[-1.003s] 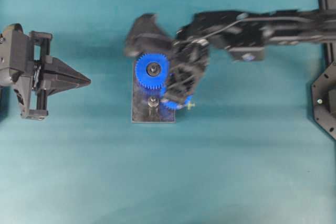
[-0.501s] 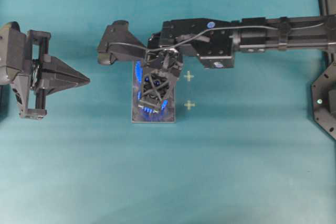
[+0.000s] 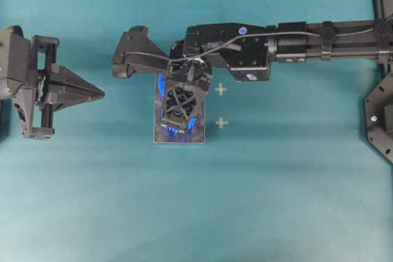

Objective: Fit the small gear onto the shaft.
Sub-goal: 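Lift the gear and carry it over the empty shaft on the plate, then lower the gear onto the shaft, meshing it with the large gear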

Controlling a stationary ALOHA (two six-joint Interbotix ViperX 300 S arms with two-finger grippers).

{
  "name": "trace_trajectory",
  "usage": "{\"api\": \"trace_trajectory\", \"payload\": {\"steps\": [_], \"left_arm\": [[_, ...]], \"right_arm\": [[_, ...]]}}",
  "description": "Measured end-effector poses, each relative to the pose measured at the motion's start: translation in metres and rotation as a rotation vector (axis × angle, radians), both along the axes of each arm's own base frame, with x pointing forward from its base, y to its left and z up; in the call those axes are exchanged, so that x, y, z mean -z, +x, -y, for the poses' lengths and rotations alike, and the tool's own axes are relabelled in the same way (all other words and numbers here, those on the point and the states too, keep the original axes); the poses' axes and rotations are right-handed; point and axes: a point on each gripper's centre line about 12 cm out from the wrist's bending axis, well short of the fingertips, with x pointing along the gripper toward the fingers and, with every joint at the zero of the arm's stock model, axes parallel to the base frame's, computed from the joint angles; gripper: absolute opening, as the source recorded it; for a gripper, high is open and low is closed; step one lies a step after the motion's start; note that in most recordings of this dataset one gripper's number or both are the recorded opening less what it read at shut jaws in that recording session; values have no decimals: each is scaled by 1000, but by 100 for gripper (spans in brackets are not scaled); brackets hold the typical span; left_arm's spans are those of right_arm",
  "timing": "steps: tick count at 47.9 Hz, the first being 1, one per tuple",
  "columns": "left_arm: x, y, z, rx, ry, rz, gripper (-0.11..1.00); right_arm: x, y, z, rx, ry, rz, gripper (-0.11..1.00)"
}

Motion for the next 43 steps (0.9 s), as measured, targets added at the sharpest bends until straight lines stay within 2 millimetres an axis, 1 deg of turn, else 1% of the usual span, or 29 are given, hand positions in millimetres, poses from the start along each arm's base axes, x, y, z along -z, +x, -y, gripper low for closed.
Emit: {"api": "trace_trajectory", "payload": {"steps": [13, 15, 20, 22, 36, 39, 41, 43], "left_arm": [[0, 0, 0, -2, 0, 0, 0], [0, 0, 0, 1, 1, 0, 0], [0, 0, 0, 0, 0, -2, 0], [0, 0, 0, -1, 1, -2, 0], [0, 0, 0, -1, 1, 2, 0], [-1, 0, 0, 0, 0, 3, 0], [0, 0, 0, -2, 0, 2, 0], [0, 0, 0, 0, 0, 0, 0]], "right_arm": [[0, 0, 0, 0, 0, 2, 36], [0, 0, 1, 3, 0, -2, 42], [1, 0, 0, 0, 2, -4, 68], [1, 0, 1, 3, 1, -5, 72], [-1, 1, 3, -9, -25, -1, 66], [-4, 3, 4, -10, -31, 8, 61], [-7, 5, 5, -9, -35, 18, 55], [-9, 7, 5, -9, -36, 26, 45]]}}
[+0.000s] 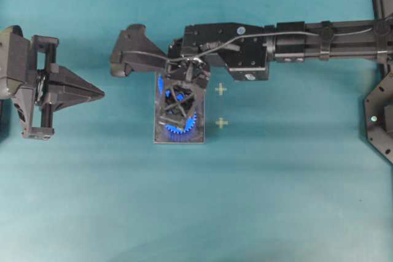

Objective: Fit the small gear onto the shaft.
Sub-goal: 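Lower the gear onto the shaft, meshing it with the large gear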

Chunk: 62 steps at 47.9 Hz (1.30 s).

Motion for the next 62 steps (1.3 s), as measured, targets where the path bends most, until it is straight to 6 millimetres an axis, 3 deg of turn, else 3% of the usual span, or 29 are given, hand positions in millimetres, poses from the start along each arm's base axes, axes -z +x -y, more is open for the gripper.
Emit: {"api": "trace_trajectory", "payload": {"steps": [7, 13, 27, 34, 42, 46, 58, 62], "left_arm": [[0, 0, 0, -2, 0, -2, 0], [2, 0, 0, -1, 1, -6, 0], [4, -1, 0, 0, 0, -12, 0], [4, -1, 0, -2, 0, -12, 0], [4, -1, 0, -2, 0, -12, 0], [4, -1, 0, -2, 0, -12, 0], [4, -1, 0, -2, 0, -11, 0], [4, -1, 0, -2, 0, -12, 0]], "right_arm": [[-4, 2, 0, -1, -1, 9, 12], [-4, -1, -2, -7, 1, -17, 0], [5, -4, -4, -10, 7, -47, -1], [9, -16, -7, 5, 21, -86, -1], [13, -27, -34, -5, 35, -127, -1], [4, -27, -44, -5, 37, -100, -1], [-21, -10, -11, 38, -34, 5, -1], [-18, -1, -5, 43, -51, 12, -1]]}}
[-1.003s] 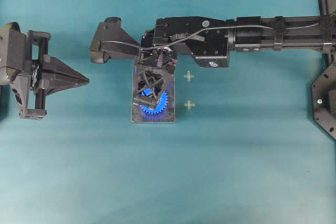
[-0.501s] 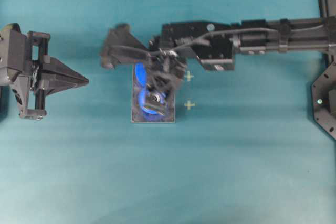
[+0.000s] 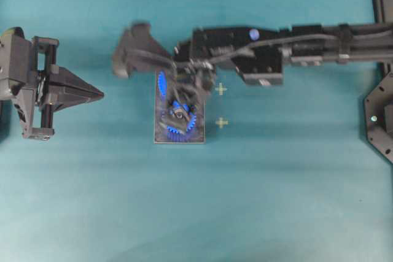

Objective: Fit the small gear onto the shaft.
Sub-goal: 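Lower the gear onto the shaft, meshing it with the large gear, then press the gear down the shaft with the right gripper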

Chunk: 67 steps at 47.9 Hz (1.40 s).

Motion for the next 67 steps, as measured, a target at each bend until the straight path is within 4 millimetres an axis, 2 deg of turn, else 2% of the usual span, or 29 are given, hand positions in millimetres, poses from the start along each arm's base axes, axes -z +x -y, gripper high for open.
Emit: {"api": "trace_trajectory", "payload": {"steps": [6, 17, 26, 31, 39, 47, 53, 57, 61, 67], "left_arm": [[1, 0, 0, 2, 1, -2, 0], [1, 0, 0, 0, 0, -3, 0], [1, 0, 0, 0, 0, -2, 0], [1, 0, 0, 0, 0, -3, 0], [0, 0, 0, 0, 0, 0, 0], [0, 0, 0, 0, 0, 0, 0], [0, 0, 0, 0, 0, 0, 0], [0, 0, 0, 0, 0, 0, 0], [0, 0, 0, 0, 0, 0, 0], [1, 0, 0, 0, 0, -3, 0]], "right_arm": [[18, 7, 2, 0, 0, -34, -1], [24, 8, 3, -1, 0, -49, -1], [24, -1, 4, 4, -2, -62, -1], [39, -15, 3, 21, 3, -131, -1], [37, -24, -9, 17, 24, -145, -1], [10, -30, -31, 11, 33, -118, -1], [-11, -27, -23, 29, 2, -67, -1], [-17, -23, -19, 34, -10, -45, -1], [-18, -19, -17, 36, -11, -27, -1], [-1, -10, -14, 40, -11, -24, -1]]}}
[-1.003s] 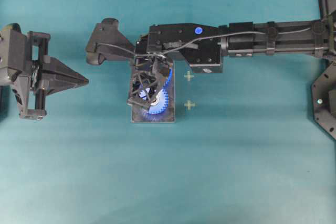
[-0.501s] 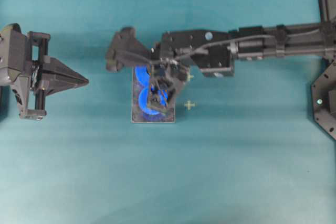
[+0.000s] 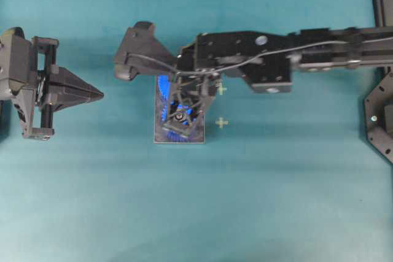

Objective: Fit the small gear onto the shaft.
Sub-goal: 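Press the gear down the shaft with the right gripper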

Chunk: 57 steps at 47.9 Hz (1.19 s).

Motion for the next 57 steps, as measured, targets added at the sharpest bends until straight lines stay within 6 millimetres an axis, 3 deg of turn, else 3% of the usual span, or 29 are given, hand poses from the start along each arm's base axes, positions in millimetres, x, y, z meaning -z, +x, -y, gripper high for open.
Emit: {"api": "trace_trajectory", "payload": {"steps": [10, 15, 32, 37, 43, 49, 57], "left_arm": [[0, 0, 0, 0, 0, 2, 0], [0, 0, 0, 0, 0, 2, 0], [-1, 1, 0, 0, 0, 3, 0], [-1, 1, 0, 0, 0, 3, 0], [0, 0, 0, 0, 0, 3, 0], [0, 0, 0, -1, -1, 3, 0], [0, 0, 0, -1, -1, 3, 0]], "right_arm": [[25, 7, 19, 25, -4, -15, -1], [27, 7, 23, 26, -9, -20, -1], [40, -17, 4, 5, 26, -124, -1], [32, -22, -15, -13, 41, -134, -1], [10, -27, -31, -28, 51, -108, -1], [-10, -25, -27, -21, 43, -59, -1], [-19, -14, -7, 12, 16, 12, -1]]}}
